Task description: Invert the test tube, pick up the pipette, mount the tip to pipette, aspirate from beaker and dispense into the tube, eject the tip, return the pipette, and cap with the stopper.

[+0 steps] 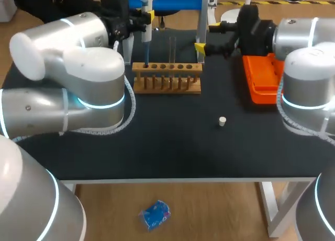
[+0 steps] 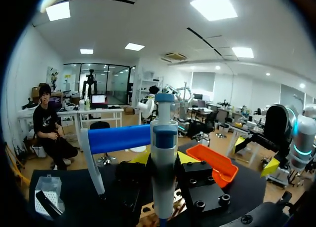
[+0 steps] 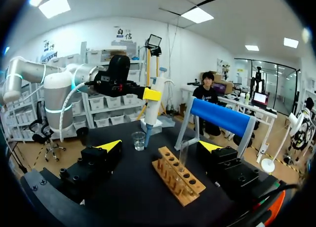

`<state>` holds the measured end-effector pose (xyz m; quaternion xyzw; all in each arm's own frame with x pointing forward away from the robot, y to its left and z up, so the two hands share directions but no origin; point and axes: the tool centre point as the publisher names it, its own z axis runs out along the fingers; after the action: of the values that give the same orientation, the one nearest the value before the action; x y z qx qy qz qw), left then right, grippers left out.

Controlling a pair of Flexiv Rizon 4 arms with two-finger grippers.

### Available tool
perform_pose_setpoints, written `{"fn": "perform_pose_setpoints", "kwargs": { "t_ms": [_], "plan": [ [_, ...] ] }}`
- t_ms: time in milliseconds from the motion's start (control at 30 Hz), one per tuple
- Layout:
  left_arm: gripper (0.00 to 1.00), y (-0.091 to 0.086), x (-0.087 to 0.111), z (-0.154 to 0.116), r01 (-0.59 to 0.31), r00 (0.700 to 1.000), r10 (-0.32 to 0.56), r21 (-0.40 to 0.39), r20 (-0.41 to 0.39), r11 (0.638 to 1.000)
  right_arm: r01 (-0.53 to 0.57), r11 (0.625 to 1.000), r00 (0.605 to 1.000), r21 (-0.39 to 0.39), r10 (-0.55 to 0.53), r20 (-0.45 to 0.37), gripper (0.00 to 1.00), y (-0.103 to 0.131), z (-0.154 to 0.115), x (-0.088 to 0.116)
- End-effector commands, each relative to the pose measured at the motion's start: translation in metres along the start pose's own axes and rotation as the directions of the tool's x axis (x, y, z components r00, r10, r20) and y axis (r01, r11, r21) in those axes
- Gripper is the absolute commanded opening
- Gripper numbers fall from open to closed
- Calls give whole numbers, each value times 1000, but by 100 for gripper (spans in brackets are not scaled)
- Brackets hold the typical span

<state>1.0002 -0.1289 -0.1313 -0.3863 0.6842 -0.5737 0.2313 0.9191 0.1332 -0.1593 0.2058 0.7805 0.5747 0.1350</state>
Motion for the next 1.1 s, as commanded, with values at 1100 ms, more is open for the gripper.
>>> {"fn": "perform_pose_setpoints", "kwargs": {
  "t_ms": [1100],
  "plan": [
    [0, -3, -74, 55, 45, 989, -26, -125, 146, 991, -42, 991, 997, 126, 33, 69, 100, 17, 108, -80]
  ]
}}
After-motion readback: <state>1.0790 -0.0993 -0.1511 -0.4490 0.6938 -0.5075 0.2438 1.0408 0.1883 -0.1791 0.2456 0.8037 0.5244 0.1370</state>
